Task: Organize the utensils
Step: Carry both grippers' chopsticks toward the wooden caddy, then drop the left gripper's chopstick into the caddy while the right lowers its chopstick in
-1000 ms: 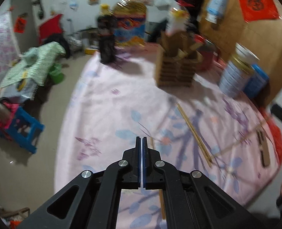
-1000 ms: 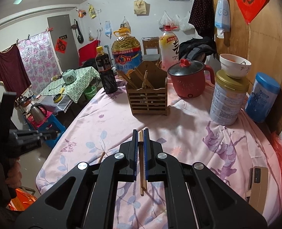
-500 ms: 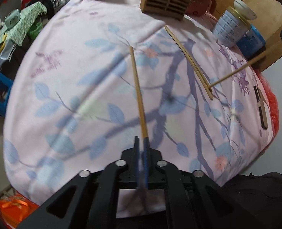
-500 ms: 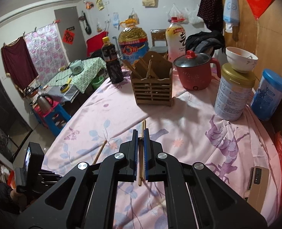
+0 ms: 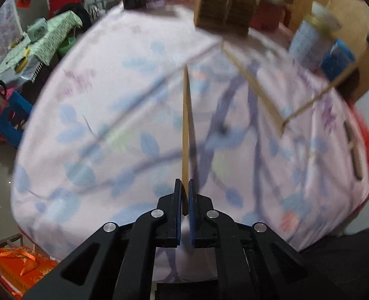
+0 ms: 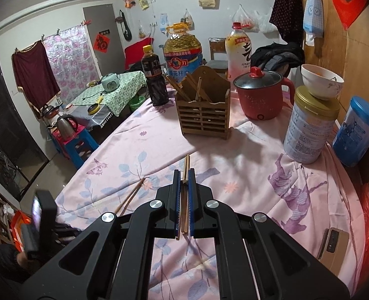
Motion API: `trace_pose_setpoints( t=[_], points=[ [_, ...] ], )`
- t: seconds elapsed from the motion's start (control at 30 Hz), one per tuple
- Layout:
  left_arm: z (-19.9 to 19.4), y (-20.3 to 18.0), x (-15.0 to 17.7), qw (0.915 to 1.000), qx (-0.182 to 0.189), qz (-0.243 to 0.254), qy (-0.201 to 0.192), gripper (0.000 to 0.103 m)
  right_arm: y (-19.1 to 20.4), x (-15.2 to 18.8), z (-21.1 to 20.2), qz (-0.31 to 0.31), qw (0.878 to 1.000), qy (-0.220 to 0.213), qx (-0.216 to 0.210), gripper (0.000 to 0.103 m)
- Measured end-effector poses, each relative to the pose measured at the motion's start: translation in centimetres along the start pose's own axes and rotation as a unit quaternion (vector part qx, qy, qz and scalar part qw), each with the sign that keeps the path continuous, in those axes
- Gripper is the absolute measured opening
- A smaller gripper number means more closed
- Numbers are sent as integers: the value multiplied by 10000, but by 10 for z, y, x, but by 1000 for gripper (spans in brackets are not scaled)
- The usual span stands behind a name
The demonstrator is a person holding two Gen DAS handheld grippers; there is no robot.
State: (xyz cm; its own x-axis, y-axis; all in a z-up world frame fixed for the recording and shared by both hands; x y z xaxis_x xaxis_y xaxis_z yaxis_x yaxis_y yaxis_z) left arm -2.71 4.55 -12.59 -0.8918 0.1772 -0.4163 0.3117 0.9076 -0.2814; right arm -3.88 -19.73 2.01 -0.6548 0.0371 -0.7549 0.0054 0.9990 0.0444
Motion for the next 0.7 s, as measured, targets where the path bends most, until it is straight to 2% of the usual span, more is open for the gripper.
trace_pose_setpoints(
  t=[0.1,0.27,0.43,0.7],
  points=[
    [-45,-9,-37,9982,3,183,-577,6,0,-2,-1,108,9999,-71,16,7],
    [-99,-21,-93,9916,141,502,-1187,6,4,-8,-4,299,9993,-213,88,7],
    [-120,-30,-132,9868,269,872,-1341,6,10,-16,-11,502,9974,-408,307,7],
    [-115,-36,-170,9787,577,1613,-1128,5,17,-12,-28,1157,9867,-621,959,7]
  ],
)
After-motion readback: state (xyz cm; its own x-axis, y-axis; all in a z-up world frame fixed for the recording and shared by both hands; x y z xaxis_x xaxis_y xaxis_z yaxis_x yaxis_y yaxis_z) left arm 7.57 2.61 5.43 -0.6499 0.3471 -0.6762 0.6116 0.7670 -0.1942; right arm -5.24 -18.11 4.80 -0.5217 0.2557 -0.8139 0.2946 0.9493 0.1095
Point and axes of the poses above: each gripper's, at about its wrist camera, not at the fingertips, and z roughly the way its jaws point, y to its left, x to its underside, the point moved 3 cm from there along z, roughly the way its jaws point, and after that the axes turned 9 degrees about x, right-handed, at the moved point
